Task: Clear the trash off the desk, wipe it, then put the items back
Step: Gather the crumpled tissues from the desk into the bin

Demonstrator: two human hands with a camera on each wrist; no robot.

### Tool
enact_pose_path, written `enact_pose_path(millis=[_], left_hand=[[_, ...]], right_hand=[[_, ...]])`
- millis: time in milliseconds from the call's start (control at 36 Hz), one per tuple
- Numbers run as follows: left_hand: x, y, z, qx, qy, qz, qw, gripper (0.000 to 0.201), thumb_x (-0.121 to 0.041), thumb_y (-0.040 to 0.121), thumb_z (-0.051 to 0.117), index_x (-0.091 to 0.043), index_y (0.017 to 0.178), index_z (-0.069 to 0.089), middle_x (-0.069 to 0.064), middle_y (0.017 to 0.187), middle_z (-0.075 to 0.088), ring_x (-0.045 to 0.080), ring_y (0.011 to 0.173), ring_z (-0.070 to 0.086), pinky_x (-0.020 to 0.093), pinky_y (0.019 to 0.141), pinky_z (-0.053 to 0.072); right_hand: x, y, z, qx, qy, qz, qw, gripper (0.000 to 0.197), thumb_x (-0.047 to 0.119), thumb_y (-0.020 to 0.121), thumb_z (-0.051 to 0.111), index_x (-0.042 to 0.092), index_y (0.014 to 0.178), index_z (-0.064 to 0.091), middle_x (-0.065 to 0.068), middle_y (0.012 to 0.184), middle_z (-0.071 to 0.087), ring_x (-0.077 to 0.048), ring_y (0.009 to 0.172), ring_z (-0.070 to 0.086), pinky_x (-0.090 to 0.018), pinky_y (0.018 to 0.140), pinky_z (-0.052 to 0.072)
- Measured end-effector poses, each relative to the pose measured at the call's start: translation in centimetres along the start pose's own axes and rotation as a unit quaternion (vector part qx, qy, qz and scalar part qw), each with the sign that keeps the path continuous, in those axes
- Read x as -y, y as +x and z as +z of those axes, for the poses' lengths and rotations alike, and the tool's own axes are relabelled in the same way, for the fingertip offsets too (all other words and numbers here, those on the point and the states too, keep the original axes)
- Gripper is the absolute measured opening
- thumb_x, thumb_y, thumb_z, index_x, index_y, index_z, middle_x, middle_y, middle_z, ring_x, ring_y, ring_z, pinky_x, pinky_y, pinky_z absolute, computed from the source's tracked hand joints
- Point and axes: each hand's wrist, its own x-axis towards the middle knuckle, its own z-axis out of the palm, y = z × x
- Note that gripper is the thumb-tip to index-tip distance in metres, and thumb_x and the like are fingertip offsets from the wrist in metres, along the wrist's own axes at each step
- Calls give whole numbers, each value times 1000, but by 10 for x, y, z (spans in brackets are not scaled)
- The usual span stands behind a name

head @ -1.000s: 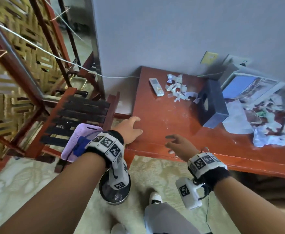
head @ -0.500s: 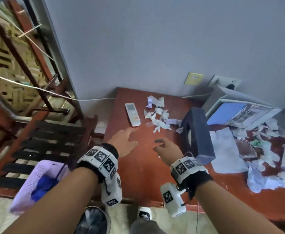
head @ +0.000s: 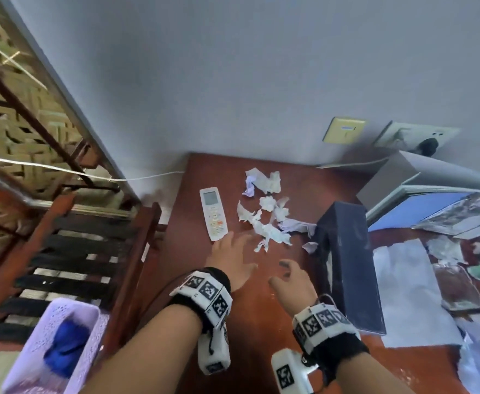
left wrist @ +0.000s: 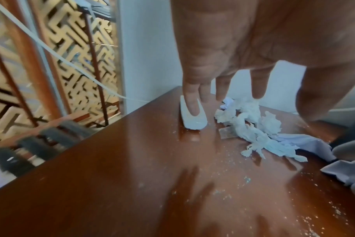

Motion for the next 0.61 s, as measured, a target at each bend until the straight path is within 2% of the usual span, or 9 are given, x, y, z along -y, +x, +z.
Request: enact_pose_path(millis=[56,111,167,250,361,417,500,556,611], left_hand=[[-10,15,1,-4,35,19,999,71,-40,89,58,-40,148,18,3,160,5,29,146,5,44,116,18],[-17,35,2,-9,74,36,997,76,-41,88,59,-40,149,14,5,160,2,31,146,2,45,116,19],[-23,57,2,-7,110,49,993,80,-43,87,60,-42,149,8,4,160,-3,32,146,-3,49,115,18],[-26,88,4,-3,152,62,986,87,-47,84,61,-46,148,1,4,160,-13,36,145,-12,55,114,14],[-25,125,10,35,182,52,981,101,-55,78,67,-49,147,-6,3,156,-27,40,143,-21,61,113,11],[-24,135,15,61,190,46,979,101,-52,76,70,-50,146,-3,2,156,-29,40,143,-20,61,111,15],[-23,139,20,65,191,52,978,85,-40,74,71,-49,142,20,2,158,-11,38,144,-1,56,107,26],[-23,140,22,35,171,58,983,66,-32,74,70,-41,130,38,3,149,11,33,134,19,51,101,37],[-22,141,23,27,148,66,986,48,-22,78,65,-32,120,46,4,138,21,32,122,29,46,92,45]], right_hand=[[-1,6,-3,-8,19,8,1000,56,30,84,59,26,137,39,-8,134,46,-19,107,55,-29,83,48],[-2,11,-6,-7,37,9,999,56,28,87,59,27,139,37,-7,137,42,-11,89,52,-18,63,40],[-6,16,-8,-17,53,7,998,56,27,88,59,28,139,36,-5,139,41,-1,72,45,-11,54,31],[-8,19,-8,-21,66,12,997,55,27,89,60,29,139,36,-3,140,40,4,71,44,-10,50,34],[-11,23,-7,-25,86,33,995,54,28,88,60,34,136,36,1,135,40,-3,88,55,-9,56,38],[-13,25,-6,-28,91,41,995,56,28,87,60,35,136,35,2,133,40,-5,86,58,-11,57,40],[-15,27,-7,-33,100,50,993,57,29,87,61,37,136,33,3,131,41,-7,84,60,-13,60,42],[-16,27,-7,-36,97,55,993,58,30,87,61,38,137,32,4,132,40,-6,85,59,-14,63,42],[-14,26,-6,-40,94,60,993,58,31,87,60,38,137,32,4,133,40,-4,87,58,-12,62,40]])
